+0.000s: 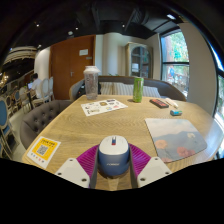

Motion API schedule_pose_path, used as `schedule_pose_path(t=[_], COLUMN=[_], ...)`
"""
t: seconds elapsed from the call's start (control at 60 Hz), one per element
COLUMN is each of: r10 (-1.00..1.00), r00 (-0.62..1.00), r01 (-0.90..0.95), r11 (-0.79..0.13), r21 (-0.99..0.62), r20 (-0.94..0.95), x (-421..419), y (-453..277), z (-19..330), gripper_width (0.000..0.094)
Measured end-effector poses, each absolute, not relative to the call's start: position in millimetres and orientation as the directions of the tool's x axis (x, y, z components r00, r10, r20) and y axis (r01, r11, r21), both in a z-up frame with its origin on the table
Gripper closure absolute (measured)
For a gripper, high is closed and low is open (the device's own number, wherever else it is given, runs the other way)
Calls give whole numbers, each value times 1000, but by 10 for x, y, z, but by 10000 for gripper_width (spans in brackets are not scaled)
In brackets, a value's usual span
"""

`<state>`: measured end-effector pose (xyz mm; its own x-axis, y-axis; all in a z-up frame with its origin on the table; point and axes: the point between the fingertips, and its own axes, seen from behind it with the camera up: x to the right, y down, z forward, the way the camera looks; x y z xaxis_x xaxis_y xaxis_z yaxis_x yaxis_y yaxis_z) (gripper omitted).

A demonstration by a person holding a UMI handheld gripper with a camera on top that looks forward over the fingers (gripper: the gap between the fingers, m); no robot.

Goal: Arrange mouse

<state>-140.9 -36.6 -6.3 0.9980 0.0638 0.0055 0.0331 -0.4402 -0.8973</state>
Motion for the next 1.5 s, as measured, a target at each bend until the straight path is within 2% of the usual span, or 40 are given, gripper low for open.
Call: schedule_pose_path(t=[0.083,0.133,0.233,0.35,0.45,0.533,0.717,0.883,1.033,1.2,1.25,1.283,1.3,1.333,1.5], r10=[123,155,162,73,-27,-60,-90,-76,-55,-41,-39,-47,-57,-68,-67], r00=[992,988,986,997,998,998,995,997,997,997,997,996,995,994,991], r01=[44,81,102,57,43,0,-66,-67,-73,-77,-81,-91,-96,-103,-131], r11=[-458,-433,-335,-240,-205,-261,-433,-495,-482,-476,-489,-492,-490,-480,-425], r21=[-888,-898,-937,-969,-978,-965,-899,-866,-873,-876,-869,-866,-867,-871,-896], r20=[-15,15,49,40,50,17,-30,-34,-53,-65,-72,-78,-78,-81,-113], x=[-1523,-1566,-1414,-766,-47,366,789,853,842,849,826,829,848,859,789], y=[-433,-470,-433,-324,-230,-134,-62,-72,-63,-57,-121,-163,-187,-244,-707], z=[-32,96,660,1370,1618,1345,326,-64,-65,-58,-47,-18,6,65,384], gripper_width=[506,505,504,506,509,507,508,507,503,359,223,33,86,105,96])
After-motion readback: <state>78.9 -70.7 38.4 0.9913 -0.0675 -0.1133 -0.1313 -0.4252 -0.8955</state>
